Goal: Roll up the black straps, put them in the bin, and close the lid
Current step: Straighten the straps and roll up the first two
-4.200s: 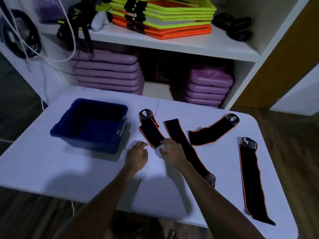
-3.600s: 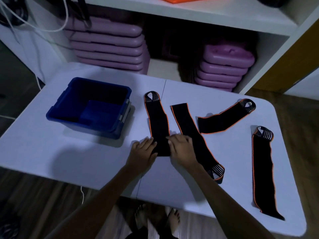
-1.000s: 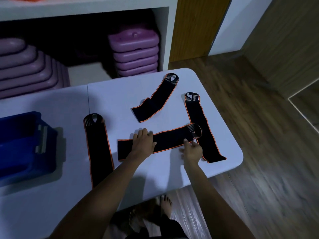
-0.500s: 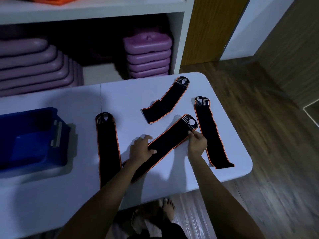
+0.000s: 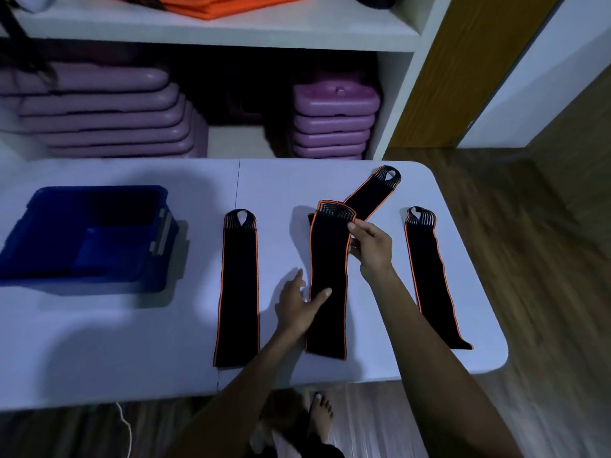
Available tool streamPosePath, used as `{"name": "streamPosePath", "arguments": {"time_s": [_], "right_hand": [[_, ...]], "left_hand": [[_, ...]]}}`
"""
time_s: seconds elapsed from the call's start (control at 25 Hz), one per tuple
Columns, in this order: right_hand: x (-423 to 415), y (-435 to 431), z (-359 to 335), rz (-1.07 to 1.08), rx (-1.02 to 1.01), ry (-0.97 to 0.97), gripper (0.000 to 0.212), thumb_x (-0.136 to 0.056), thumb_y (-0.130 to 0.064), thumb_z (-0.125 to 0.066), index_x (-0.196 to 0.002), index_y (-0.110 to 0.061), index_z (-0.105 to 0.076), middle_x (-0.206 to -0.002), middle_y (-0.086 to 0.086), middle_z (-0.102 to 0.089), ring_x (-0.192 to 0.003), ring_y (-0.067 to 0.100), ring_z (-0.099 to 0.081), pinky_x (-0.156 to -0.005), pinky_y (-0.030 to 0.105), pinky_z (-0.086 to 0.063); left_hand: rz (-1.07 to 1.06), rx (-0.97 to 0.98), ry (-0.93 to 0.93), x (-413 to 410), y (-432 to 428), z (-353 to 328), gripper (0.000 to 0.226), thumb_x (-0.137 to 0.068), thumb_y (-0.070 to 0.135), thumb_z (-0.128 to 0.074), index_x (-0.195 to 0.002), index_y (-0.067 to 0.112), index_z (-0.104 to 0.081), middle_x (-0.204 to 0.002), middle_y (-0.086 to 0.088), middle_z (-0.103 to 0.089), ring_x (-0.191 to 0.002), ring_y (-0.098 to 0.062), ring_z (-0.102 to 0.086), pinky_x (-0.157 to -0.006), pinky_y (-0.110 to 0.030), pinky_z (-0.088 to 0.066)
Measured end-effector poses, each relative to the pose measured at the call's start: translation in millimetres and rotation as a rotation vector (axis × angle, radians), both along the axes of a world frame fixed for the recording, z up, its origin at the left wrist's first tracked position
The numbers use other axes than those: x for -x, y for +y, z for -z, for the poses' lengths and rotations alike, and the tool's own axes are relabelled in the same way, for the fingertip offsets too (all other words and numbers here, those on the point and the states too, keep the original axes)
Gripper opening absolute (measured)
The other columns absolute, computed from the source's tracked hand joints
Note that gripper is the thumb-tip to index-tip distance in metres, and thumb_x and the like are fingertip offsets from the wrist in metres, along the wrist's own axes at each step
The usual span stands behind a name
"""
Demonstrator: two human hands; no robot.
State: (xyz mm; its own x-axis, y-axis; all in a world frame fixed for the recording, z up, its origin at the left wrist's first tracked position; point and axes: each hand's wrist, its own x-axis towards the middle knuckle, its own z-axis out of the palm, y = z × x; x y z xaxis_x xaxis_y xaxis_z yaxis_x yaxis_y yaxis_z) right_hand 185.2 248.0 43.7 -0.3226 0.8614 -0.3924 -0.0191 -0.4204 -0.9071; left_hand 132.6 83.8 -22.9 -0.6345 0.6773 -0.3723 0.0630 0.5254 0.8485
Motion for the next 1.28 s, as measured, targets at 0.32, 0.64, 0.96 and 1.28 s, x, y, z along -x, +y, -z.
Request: {"name": "streamPosePath", "arguments": {"time_s": [0.32,0.64,0.96,1.28], "right_hand": [[7,8,-47,-0.113,-0.074,0.075,0.01,-0.086,-0.003,-0.064,-0.09,-0.011,-0.069,-0.056,0.002,-0.055,-0.043,0.009,-0.049,-0.045,0.019,-0.047],[81,-11,-30,-0.28,-0.089,-0.021,0.01,-0.086,-0.004,-0.064,-0.082,-0.012,-0.069,-0.054,-0.001,-0.057,-0.041,0.009,-0.044,-0.04,0.018,-0.039],[153,-59,26,-0.396,0.074,-0.121,0.011,-0.085,-0.001,-0.064,-0.095,-0.004,-0.067,-0.049,0.003,-0.047,-0.035,0.014,-0.038,-0.037,0.021,-0.028],[175,-72,54,-0.388,0.218,-0.151,0.012,-0.085,-0.001,-0.058,-0.085,-0.012,-0.061,-0.035,0.001,-0.044,-0.029,0.017,-0.035,-0.043,0.02,-0.034]], "left_hand": [[0.049,-0.206,-0.184,18,-1,-38,0.011,-0.092,0.011,-0.057,-0.084,0.013,-0.049,-0.068,0.001,-0.053,-0.053,0.008,-0.051,-0.059,-0.014,-0.039],[0.003,-0.264,-0.342,19,-80,-49,0.031,-0.093,-0.003,-0.048,-0.12,0.011,-0.039,-0.108,0.006,-0.057,-0.095,0.002,-0.06,-0.078,-0.011,-0.05],[-0.174,-0.121,-0.345,61,-169,-30,0.018,-0.093,0.003,-0.051,-0.079,0.01,-0.058,-0.054,0.007,-0.051,-0.051,-0.005,-0.048,-0.051,-0.02,-0.037],[-0.241,-0.027,-0.38,74,-178,-11,0.014,-0.092,0.006,-0.056,-0.083,0.011,-0.065,-0.048,0.011,-0.059,-0.049,-0.003,-0.054,-0.05,-0.018,-0.042]]}}
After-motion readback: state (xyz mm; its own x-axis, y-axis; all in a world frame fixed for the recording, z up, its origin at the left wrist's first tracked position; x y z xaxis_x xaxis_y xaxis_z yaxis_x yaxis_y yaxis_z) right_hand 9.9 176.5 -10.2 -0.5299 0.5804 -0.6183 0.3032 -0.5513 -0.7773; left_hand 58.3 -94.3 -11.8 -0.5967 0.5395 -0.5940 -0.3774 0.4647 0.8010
